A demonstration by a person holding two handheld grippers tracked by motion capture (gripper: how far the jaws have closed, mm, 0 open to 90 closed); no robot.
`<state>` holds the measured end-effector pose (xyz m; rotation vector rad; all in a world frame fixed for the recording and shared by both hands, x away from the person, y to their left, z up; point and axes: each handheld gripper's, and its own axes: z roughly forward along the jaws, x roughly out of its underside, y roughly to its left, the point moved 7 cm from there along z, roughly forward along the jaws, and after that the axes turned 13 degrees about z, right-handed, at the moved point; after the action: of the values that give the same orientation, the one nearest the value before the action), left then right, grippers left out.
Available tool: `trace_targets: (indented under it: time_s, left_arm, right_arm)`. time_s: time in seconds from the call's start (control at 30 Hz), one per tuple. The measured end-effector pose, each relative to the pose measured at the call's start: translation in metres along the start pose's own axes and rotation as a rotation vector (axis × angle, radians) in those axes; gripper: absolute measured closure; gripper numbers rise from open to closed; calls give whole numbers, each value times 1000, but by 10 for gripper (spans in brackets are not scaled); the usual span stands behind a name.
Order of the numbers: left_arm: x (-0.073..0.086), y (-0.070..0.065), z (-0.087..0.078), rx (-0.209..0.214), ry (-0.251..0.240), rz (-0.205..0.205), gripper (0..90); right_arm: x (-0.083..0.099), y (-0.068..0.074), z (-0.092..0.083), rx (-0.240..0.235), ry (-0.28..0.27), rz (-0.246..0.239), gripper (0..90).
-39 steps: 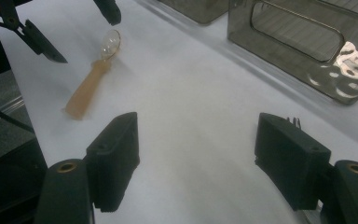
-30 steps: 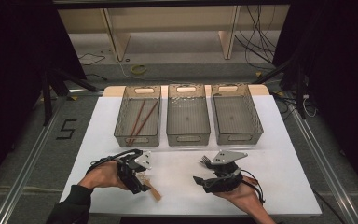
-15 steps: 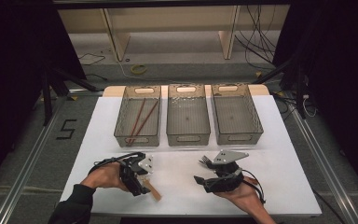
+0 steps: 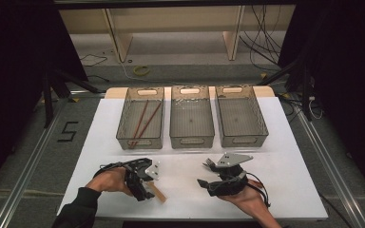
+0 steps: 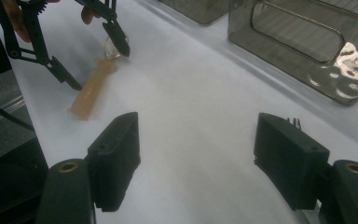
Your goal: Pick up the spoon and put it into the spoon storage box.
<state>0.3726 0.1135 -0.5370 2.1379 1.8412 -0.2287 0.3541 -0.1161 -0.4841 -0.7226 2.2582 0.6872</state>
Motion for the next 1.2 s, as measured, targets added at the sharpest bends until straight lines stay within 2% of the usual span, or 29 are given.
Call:
trace_targets:
  time_s: [0.2, 0.33, 0.43, 0.77, 0.97, 1.03, 1.1, 1.13, 1.17, 1.2]
  left_arm:
    - [-3, 0, 0, 18, -9, 22, 334]
    - [-4, -3, -1, 43, -12, 39, 432]
    - [-4, -4, -1, 45, -23, 30, 480]
    - [-3, -3, -3, 55, -56, 35, 745]
    - [-3, -3, -3, 34, -54, 38, 756]
    - [-2, 1, -5, 9, -42, 26, 757]
    - [-3, 4, -9, -14, -62, -7, 758]
    - [-3, 4, -9, -14, -62, -7, 758]
    - [-5, 6, -14, -26, -91, -40, 758]
    - [-5, 6, -14, -26, -91, -40, 758]
  right_arm:
    - [1, -2, 0, 1, 3, 6, 321]
    - [1, -2, -1, 1, 2, 10, 324]
    - [2, 0, -1, 0, 6, 4, 325]
    - [2, 1, 0, -1, 10, -3, 326]
    - [2, 0, 0, -1, 11, -2, 326]
    - [2, 0, 0, -1, 11, -2, 326]
    - [2, 0, 0, -1, 11, -1, 326]
    - [2, 0, 0, 0, 11, 1, 326]
    - [2, 0, 0, -2, 12, 0, 326]
    - [2, -1, 0, 1, 11, 1, 326]
